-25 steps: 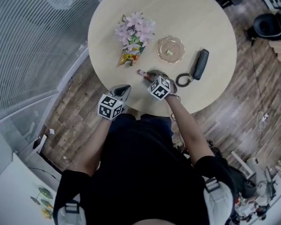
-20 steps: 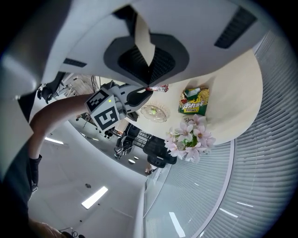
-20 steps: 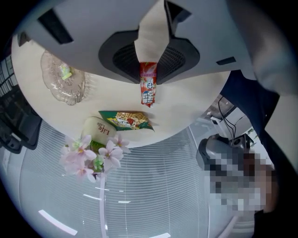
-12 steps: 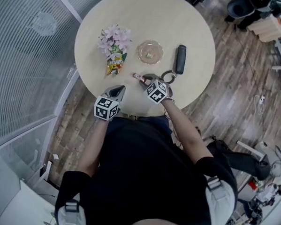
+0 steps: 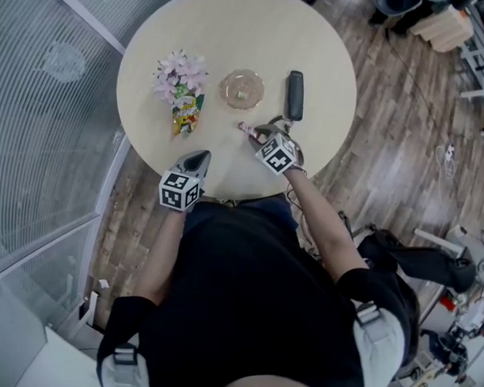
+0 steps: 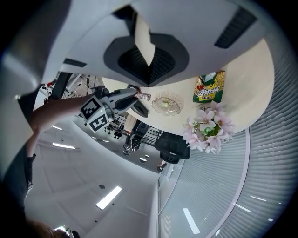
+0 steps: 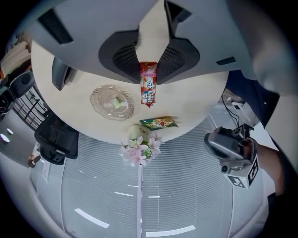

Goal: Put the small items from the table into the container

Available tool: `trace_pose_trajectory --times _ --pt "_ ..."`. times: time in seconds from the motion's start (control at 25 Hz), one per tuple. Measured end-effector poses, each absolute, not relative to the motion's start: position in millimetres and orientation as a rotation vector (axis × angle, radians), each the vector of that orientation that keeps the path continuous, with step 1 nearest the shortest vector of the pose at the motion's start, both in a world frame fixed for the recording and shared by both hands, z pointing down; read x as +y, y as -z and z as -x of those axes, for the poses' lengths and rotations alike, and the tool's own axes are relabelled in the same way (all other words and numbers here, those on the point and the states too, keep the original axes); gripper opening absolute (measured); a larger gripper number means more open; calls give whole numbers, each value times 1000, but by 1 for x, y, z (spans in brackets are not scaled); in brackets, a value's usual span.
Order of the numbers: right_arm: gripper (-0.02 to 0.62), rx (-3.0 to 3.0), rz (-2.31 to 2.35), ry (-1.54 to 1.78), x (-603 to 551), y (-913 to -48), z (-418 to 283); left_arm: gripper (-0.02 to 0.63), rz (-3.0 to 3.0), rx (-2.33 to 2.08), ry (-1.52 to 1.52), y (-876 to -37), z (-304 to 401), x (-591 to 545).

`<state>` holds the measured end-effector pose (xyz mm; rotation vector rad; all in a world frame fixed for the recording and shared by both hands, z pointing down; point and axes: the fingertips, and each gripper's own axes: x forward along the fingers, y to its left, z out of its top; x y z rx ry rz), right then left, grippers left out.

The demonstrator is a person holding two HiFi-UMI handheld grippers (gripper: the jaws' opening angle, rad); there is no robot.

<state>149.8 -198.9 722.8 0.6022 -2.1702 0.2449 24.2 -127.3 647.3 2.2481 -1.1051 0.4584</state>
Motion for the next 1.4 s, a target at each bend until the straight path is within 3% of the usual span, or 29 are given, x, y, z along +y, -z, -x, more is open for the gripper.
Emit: trace_pose_trajectory --times 0.64,1.4 --pt "123 -2001 -696 -356 -341 -761 -174 3 -2130 -1130 -453 -667 -28 -128" --pt "123 -2059 -682 -349 -341 -755 -151 3 -2146 -1151 -447 -664 -12 -150"
